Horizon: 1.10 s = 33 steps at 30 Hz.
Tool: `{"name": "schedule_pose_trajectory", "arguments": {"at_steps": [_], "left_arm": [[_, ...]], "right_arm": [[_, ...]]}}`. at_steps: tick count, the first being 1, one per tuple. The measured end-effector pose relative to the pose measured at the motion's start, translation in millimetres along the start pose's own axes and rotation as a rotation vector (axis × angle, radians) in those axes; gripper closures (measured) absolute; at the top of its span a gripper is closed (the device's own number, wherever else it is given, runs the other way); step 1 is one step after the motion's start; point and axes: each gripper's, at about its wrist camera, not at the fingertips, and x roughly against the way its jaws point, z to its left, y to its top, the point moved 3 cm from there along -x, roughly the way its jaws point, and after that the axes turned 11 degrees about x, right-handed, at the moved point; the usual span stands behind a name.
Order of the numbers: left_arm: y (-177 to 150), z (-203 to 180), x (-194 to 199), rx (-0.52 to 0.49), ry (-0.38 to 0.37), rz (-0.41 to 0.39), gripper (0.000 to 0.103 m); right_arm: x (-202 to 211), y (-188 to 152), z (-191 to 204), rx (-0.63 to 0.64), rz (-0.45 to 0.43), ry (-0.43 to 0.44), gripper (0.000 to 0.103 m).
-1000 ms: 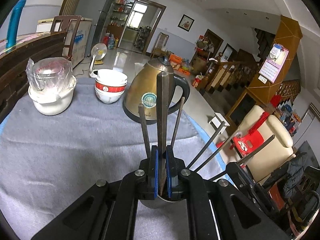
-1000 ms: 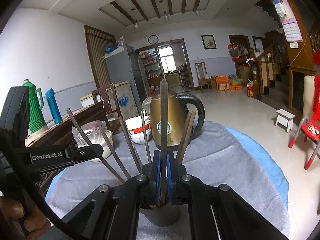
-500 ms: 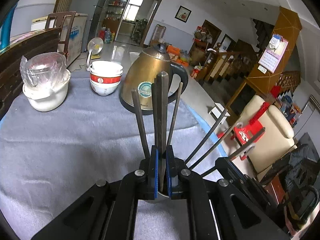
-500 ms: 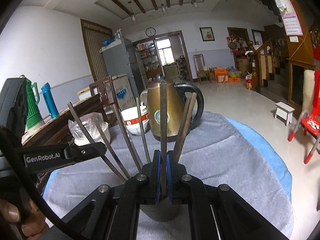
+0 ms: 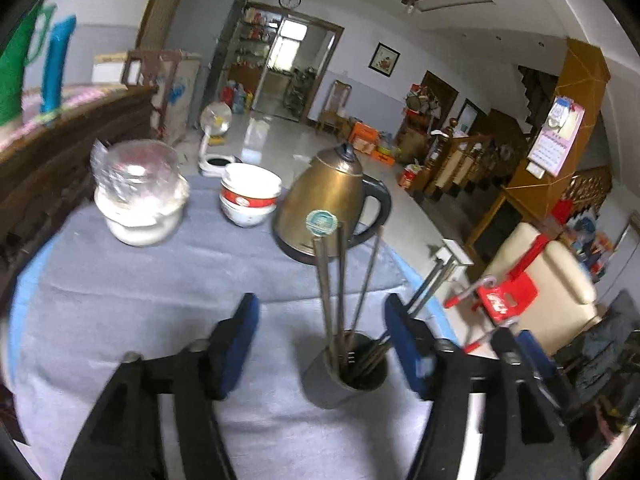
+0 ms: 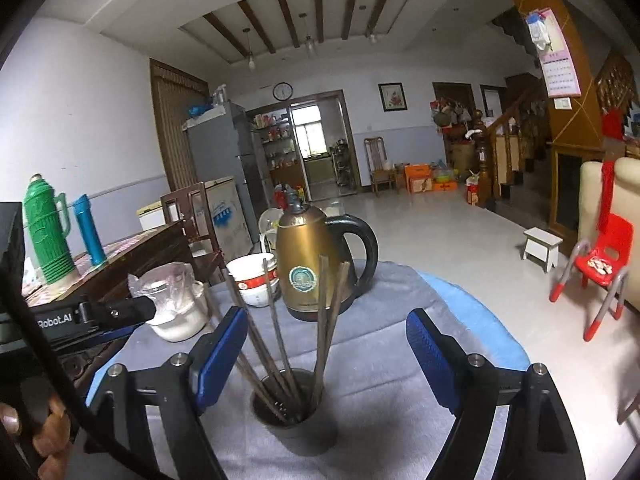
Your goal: Organize utensils
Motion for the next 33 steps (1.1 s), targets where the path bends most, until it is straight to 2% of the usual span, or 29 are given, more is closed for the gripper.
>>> {"name": "schedule_pose_trajectory", "arguments": {"at_steps": [4,10,13,19,29,33], "left_arm": [[-12.8,7.2,13.2,-0.079,0.092,-0.029,0.021],[-33.5,15.1,10.6,-0.141,0.164,0.03,0.021],[-44.0,10.9,11.6,-0.186,0.179,0.035,0.021],[-52.6,-1.8,19.3,-0.235,0.186,0.036,0.02],[-56.5,-6.0,21.7,-0.238,0.188,0.05,0.019],[-55.6,-8.8,24.1,-0.237,0.172,0.034,0.01]], "right_arm": [[20.2,-11.5,12.2,0.04,0.025,-0.002,0.018],[28.9,-50.2,30.9,0.063,0.151,0.039,0.018],[31.9,-62.1,36.9,0.078,0.19,0.052,0.018],[39.3,-65.3,40.0,0.092,0.194,0.048,0.018],[47.8,-56.9,41.7,0.108,0.181,0.03,0.018],[49.6,-52.4,39.5,0.12,0.175,0.018,0.018]]}}
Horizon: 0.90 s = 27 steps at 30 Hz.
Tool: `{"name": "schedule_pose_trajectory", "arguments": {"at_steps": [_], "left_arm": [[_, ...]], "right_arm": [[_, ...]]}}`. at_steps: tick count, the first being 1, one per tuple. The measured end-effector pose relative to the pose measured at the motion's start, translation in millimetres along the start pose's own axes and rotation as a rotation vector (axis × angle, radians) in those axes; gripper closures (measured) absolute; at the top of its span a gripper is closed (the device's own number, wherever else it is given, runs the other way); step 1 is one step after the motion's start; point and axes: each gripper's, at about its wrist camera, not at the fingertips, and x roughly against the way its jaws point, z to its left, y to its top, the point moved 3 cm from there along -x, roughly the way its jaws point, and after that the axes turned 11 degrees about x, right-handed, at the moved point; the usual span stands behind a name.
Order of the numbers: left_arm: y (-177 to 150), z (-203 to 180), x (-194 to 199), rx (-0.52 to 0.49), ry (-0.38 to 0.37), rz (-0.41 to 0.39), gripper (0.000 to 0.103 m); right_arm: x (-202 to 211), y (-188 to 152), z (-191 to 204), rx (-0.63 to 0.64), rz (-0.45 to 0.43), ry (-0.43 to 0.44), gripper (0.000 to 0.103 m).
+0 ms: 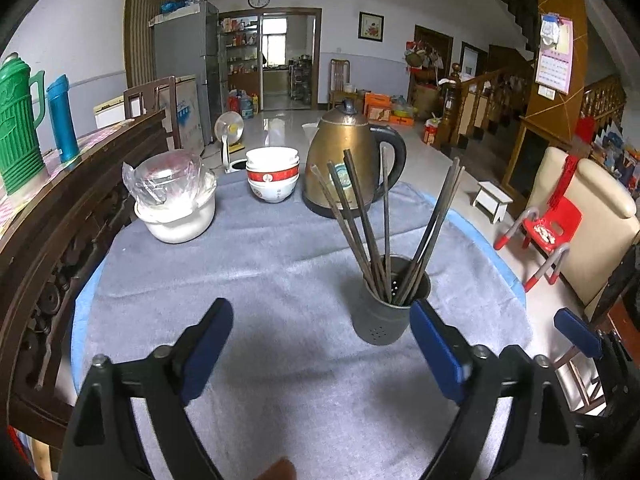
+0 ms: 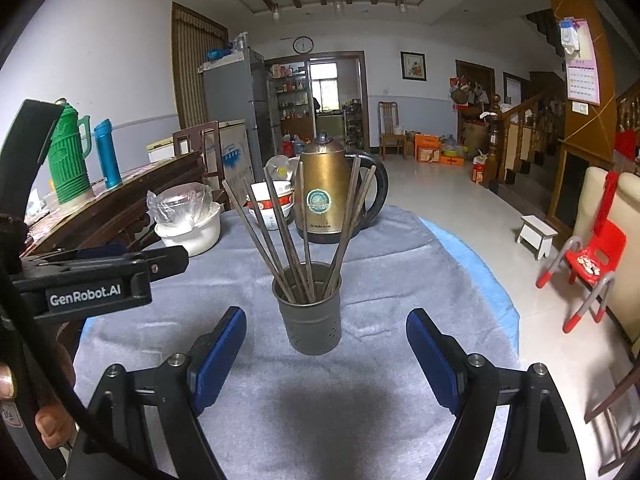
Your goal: Organize utensils
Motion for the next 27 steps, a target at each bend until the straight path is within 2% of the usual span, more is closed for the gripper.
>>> {"name": "schedule_pose_trajectory", "arguments": {"at_steps": [8,16,27], "left_arm": [[2.4,-3.2,2.1,0.018,-0.043,-0.02,0.004],[2.2,-7.5,1.5,0.023,-0.078,-0.009,0.003],[-0.6,-11.4,-8.2,0.01,-0.08,0.022,0.003]], "right_arm": [[4.8,11.2,-4.1,0.024,-0.022,-0.03,0.018],[4.5,14.2,-7.3,0.032,-0.021,-0.044,0.018],[-0.3,14.8,-10.0,0.032,-0.011,-0.047,0.018]]}}
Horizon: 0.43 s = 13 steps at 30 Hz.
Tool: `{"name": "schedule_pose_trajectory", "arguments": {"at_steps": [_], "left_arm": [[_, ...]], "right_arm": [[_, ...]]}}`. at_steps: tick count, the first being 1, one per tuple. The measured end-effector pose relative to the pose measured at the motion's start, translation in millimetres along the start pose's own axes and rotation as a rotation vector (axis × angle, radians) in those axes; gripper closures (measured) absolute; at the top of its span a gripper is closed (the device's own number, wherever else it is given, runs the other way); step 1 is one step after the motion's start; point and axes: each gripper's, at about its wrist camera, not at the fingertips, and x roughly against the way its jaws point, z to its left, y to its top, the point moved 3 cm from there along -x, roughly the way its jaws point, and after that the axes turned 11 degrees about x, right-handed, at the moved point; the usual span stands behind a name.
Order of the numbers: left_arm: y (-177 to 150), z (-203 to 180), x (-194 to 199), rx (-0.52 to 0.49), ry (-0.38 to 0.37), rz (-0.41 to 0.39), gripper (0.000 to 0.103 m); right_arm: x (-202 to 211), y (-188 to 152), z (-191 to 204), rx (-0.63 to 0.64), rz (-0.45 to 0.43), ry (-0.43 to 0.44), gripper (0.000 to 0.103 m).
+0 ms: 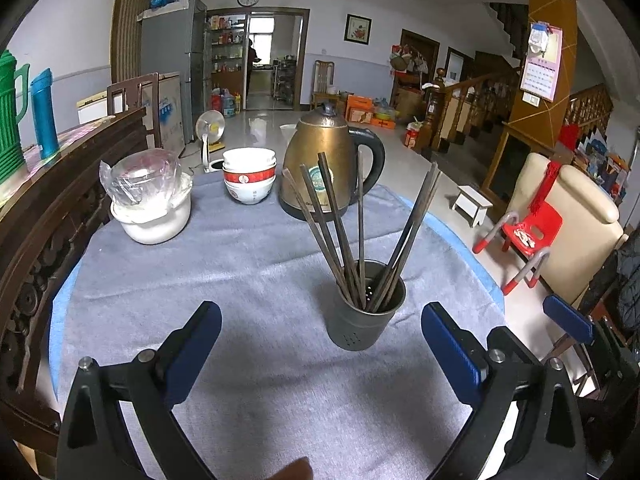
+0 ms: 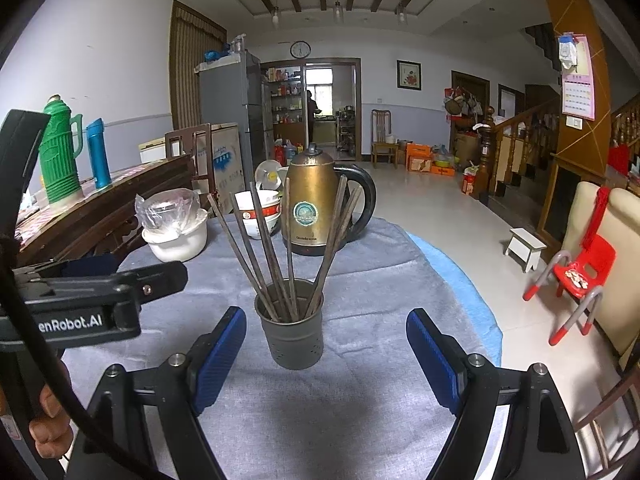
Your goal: Organize utensils
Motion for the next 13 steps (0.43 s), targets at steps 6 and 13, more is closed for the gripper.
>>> {"name": "schedule_pose_trajectory", "arguments": {"at_steps": [6,13], "left_arm": [[0.5,-2.9,-5.0,-0.007,-0.014,0.014,0.003],[0.0,-5.0,-8.0,-0.017,-0.025,0.018,0.003]], "right_arm": [[-3.1,0.1,-1.7,0.005,0.007,0.0,0.018],[-9.7,-0.4,0.3,0.008,0.019,0.005,0.018]]}}
